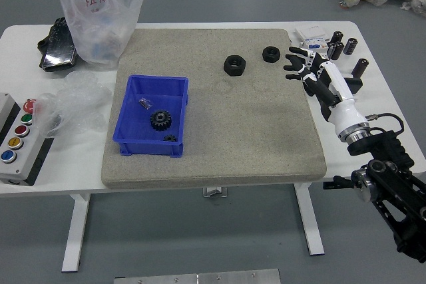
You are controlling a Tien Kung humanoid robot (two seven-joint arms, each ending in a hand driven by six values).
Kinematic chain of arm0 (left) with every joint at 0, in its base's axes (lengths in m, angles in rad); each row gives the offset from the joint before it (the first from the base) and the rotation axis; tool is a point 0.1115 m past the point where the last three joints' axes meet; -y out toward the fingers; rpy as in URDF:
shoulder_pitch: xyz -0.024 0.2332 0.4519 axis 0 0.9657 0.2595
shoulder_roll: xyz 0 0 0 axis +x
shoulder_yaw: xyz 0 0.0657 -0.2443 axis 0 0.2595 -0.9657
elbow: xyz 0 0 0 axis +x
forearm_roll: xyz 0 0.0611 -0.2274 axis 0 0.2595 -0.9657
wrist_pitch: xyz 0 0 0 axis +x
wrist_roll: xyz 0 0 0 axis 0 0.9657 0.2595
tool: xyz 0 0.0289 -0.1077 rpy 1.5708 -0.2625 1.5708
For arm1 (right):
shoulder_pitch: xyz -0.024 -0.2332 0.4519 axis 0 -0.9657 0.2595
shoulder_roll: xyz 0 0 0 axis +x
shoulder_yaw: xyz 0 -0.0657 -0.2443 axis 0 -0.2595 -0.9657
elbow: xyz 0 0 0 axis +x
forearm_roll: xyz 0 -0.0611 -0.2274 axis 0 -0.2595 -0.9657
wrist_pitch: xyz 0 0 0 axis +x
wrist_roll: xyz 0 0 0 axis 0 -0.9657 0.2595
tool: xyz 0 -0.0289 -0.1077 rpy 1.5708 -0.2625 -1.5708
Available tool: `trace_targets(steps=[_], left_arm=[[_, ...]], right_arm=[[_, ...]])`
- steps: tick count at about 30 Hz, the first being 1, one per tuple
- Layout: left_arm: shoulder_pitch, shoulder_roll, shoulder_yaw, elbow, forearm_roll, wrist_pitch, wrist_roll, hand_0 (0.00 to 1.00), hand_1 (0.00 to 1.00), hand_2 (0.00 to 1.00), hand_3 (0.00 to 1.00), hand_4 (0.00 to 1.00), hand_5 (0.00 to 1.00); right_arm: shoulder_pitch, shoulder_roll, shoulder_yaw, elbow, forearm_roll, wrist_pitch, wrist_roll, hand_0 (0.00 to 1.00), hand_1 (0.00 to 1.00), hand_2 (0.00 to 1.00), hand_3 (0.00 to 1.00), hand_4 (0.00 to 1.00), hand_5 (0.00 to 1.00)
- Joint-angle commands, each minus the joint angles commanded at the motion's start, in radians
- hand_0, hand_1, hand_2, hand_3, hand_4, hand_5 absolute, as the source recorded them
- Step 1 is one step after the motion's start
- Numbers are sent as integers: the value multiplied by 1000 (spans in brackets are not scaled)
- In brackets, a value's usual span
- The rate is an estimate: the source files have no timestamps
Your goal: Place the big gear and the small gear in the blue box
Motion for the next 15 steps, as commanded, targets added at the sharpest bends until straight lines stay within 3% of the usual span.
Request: trace_targets(steps=[13, 14, 15], left_arm=[[-14, 2, 31, 6, -25, 8, -25, 718, 599, 568, 708, 736, 601], [-15, 3, 33, 6, -27, 8, -27, 718, 599, 569, 708, 735, 598], [-16, 3, 34, 7, -28, 8, -28, 718, 599, 569, 708, 735, 598]], right_arm=[[-36, -12, 63, 2, 21, -1, 20, 658, 706, 743, 756, 925, 651], [-36, -12, 66, 2, 18, -1, 20, 780, 784, 843, 812, 926, 647], [-35, -12, 69, 2, 13, -1, 18, 780, 784, 843, 812, 926, 647]])
